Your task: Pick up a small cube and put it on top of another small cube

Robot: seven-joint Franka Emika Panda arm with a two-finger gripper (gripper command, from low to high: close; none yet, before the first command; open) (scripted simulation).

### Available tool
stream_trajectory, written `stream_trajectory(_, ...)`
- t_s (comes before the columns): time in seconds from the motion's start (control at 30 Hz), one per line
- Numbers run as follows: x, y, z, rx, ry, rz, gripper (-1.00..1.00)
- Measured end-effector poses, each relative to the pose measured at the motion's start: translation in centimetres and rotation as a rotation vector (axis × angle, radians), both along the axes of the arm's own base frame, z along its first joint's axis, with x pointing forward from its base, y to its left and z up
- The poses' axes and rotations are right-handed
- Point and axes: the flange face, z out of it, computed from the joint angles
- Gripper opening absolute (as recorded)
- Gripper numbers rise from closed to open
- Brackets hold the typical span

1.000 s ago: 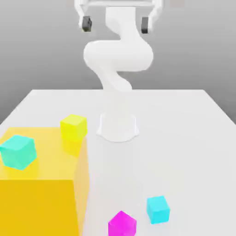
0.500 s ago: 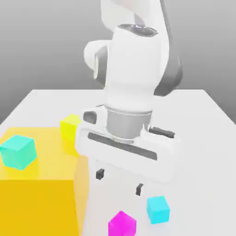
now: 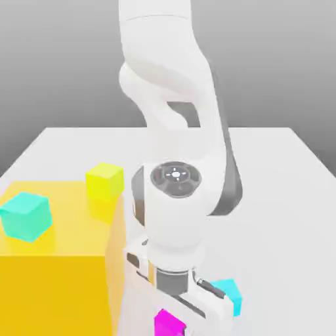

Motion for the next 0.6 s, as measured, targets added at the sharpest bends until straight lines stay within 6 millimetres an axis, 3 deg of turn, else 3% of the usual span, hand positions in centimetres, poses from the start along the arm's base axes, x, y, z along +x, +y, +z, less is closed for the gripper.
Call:
stream_trajectory(0.07, 0.1, 0.0, 1.4, 0.001, -0.001, -0.002, -1.0)
stream_trajectory(0.2, -0.2, 0.4, 6.1, 0.001, 0.0, -0.008, -1.0)
stream_trajectory(0.4, -4.7, 8.5, 10.8, 0.003, 0.001, -0.154, -1.0)
stream_trajectory(0.47, -5.5, 9.5, 10.2, 0.001, -0.001, -0.183, -1.0)
stream_trajectory(0.6, -5.7, 9.6, 6.0, 0.0, -0.001, -0.198, -1.0)
